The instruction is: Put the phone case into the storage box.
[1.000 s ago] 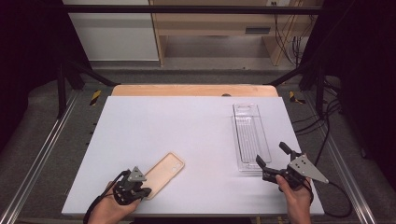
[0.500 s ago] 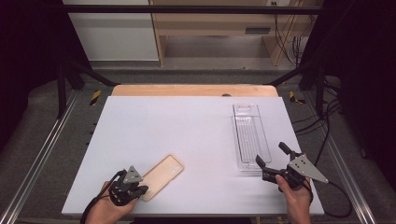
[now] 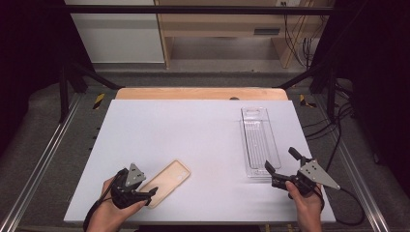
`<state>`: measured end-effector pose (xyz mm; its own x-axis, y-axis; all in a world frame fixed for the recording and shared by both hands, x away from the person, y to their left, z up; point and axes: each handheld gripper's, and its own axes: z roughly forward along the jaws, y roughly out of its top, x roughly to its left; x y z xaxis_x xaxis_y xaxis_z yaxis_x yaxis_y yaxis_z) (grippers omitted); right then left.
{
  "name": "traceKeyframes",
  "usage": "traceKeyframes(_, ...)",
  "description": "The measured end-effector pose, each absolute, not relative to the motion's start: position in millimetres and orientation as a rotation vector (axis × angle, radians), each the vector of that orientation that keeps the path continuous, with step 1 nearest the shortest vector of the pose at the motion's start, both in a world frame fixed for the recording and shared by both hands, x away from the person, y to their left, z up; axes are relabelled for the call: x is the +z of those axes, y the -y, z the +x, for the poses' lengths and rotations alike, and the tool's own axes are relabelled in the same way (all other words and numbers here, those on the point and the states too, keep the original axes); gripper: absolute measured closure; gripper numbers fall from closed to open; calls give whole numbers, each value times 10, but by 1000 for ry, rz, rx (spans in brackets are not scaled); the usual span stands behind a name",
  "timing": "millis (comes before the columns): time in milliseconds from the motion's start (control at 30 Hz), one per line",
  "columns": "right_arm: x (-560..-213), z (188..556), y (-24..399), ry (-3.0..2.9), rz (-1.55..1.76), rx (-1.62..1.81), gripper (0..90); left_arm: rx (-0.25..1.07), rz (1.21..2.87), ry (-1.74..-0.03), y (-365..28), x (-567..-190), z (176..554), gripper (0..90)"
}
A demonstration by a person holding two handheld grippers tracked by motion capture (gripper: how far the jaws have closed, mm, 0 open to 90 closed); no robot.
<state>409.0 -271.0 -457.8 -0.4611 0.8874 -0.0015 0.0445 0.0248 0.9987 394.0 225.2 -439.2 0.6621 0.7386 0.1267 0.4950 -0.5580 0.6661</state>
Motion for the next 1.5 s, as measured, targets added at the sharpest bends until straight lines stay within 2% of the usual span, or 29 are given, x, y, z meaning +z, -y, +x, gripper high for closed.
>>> traceKeyframes(100,-4579,4090,2709,-1603,973,1521,24,508,2260,-967,-2236,-4448,3937,62)
traceKeyframes(133,-4580,4089,2710,-1606,973,1520,24,499,2267,-959,-2228,-4470,3931,44)
traceKeyframes(433,-4583,4091,2707,-1609,977,1525,24,390,2348,-916,-2137,-4641,3911,47)
traceKeyframes(1167,-4585,4094,2704,-1618,976,1529,24,326,2350,-964,-2215,-4773,4025,43)
traceKeyframes(1367,-4589,4096,2696,-1625,979,1520,24,318,2359,-944,-2210,-4759,4021,101)
traceKeyframes(1500,-4590,4097,2692,-1628,975,1518,24,317,2362,-942,-2209,-4757,4021,107)
